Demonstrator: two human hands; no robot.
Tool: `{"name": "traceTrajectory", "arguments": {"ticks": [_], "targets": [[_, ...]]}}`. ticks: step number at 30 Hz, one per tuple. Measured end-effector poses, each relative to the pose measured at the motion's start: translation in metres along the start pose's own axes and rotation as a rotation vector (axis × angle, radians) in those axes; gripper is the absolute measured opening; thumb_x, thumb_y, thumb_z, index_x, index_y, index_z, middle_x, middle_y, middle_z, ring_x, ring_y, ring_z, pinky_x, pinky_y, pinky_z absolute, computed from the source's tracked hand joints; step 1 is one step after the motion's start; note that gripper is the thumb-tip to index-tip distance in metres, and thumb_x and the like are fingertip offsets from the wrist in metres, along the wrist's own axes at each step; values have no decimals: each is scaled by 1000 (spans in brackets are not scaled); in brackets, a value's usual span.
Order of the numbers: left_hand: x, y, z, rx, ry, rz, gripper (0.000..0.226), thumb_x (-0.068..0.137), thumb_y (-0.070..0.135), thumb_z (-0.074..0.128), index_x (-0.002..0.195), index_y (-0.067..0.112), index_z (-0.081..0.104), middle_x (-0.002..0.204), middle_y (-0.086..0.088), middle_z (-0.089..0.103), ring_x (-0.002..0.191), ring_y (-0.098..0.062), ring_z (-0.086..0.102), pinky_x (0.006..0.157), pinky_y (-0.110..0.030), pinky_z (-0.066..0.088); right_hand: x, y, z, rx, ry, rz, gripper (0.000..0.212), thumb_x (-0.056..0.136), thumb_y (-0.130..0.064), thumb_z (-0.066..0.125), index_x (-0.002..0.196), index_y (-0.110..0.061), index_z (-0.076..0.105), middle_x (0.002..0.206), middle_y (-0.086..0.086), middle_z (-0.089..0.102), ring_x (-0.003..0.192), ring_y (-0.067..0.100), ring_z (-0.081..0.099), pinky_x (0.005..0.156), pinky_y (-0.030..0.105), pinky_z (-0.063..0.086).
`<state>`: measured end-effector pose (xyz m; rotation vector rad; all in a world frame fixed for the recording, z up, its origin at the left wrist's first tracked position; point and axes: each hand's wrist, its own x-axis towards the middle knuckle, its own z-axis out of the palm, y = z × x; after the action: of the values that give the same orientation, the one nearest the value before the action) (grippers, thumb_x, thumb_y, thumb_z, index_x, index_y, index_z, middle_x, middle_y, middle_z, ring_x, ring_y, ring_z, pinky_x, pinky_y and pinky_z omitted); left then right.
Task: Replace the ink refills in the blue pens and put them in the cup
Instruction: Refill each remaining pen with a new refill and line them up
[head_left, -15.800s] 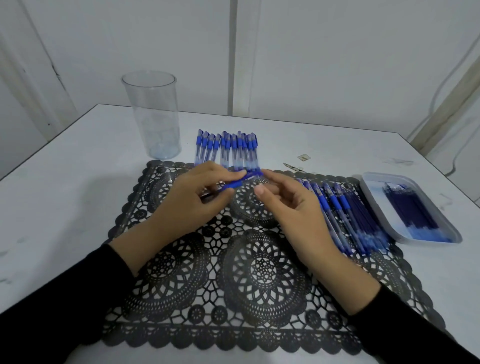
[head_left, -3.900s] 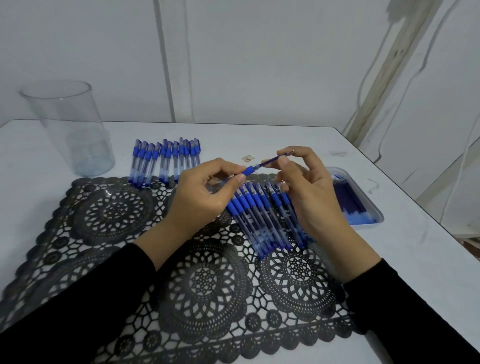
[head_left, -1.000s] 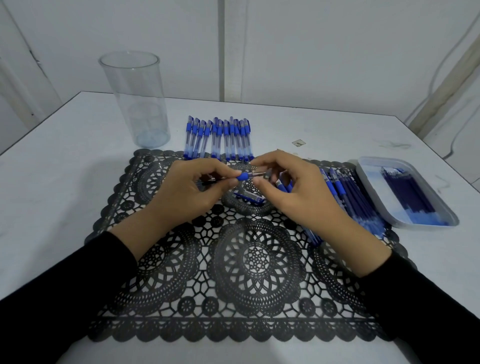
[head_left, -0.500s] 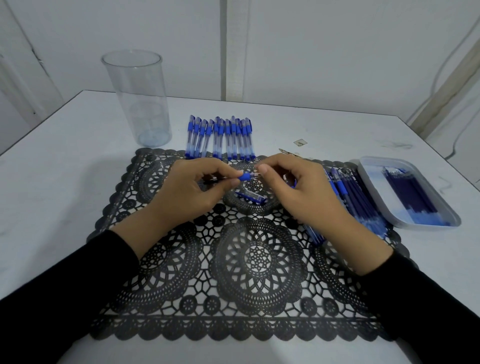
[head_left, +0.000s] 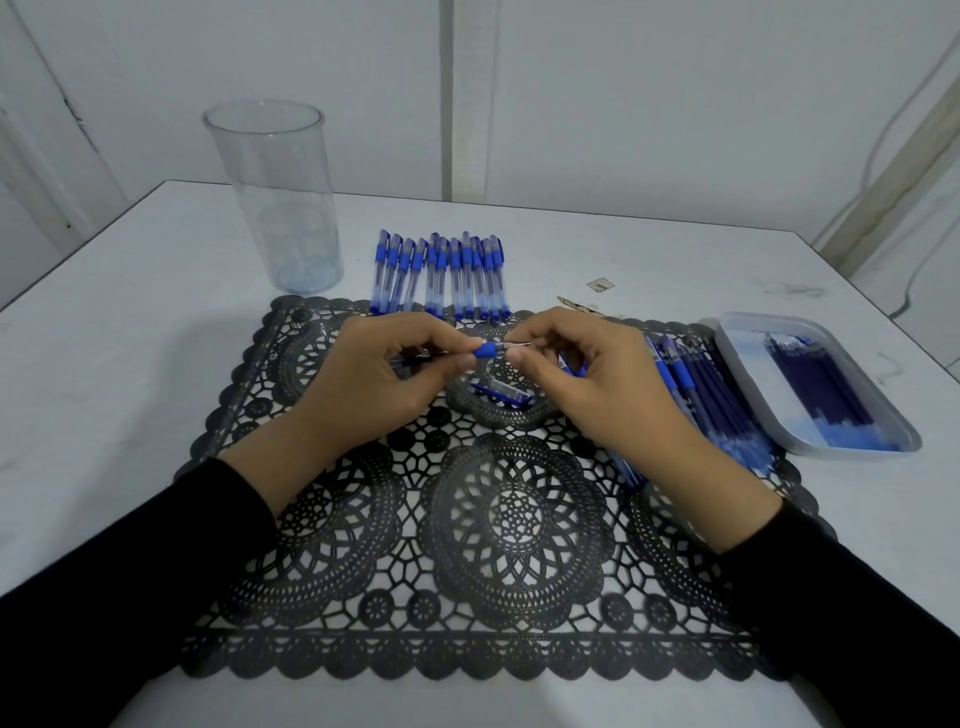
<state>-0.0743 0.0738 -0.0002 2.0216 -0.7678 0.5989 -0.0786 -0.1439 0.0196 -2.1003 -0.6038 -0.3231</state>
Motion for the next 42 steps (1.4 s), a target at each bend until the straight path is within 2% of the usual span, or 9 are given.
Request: {"name": "traceTrajectory", "arguments": {"ticks": [5,9,13,16,19,22,28,32,42], "targets": [[0,-3,-1,15,6,-53,15,85,12,75,100,9,75,90,1,75,82,-8,71,76,-19,57,0,-1,4,24,-4,110,19,88,-23,71,108,-21,70,85,-13,67,70,9,59,64,14,47],[-1,-4,-4,46,42,-155,18,84,11,76,100,21,74,91,15,72,86,-2,70,79,-13,54,-5,-3,1,-241,-166,110,31,88,-33,69,117,-21,67,100,-14,67,82,4,59,72,7,44],[0,-3,-4,52,28,-170,21,84,11,77,101,23,73,92,17,71,88,1,70,80,-10,52,-7,-4,4,-500,-273,-2,29,94,-33,62,116,-15,68,107,0,67,101,16,57,92,32,46],[-1,-3,-4,61,31,-165,20,84,11,77,101,21,73,91,15,72,88,1,70,80,-10,52,-7,-2,6,-528,-282,-31,22,95,-26,61,112,-14,69,103,0,66,98,16,56,89,27,44],[-1,-3,-5,48,46,-182,19,84,11,76,101,19,74,92,16,71,87,4,69,80,-9,51,-7,-4,2,-422,-222,23,16,94,-22,63,108,-18,69,94,-8,64,82,6,54,71,9,38],[-1,-4,-5,38,50,-179,17,84,11,76,101,14,76,93,15,72,87,4,69,80,-9,51,-5,0,-10,-205,-133,141,12,91,-22,67,102,-26,67,88,-12,66,74,2,60,63,8,45],[-1,-4,-4,36,46,-150,18,83,11,77,101,12,77,94,8,75,87,-2,71,81,-15,54,0,6,-26,175,-5,204,13,88,-18,71,98,-25,75,84,18,61,68,7,49,63,17,43],[-1,-2,-3,19,37,-120,18,83,10,77,101,11,76,93,7,74,86,-3,71,79,-16,55,0,7,-26,166,-32,153,14,89,-19,70,100,-27,74,79,12,61,69,18,50,66,27,46],[-1,1,1,-17,7,-69,20,83,13,75,103,12,75,94,4,75,85,-5,71,77,-22,58,-1,7,-21,150,-45,80,16,85,-16,74,100,-22,74,70,-2,61,66,6,53,65,22,46]]}}
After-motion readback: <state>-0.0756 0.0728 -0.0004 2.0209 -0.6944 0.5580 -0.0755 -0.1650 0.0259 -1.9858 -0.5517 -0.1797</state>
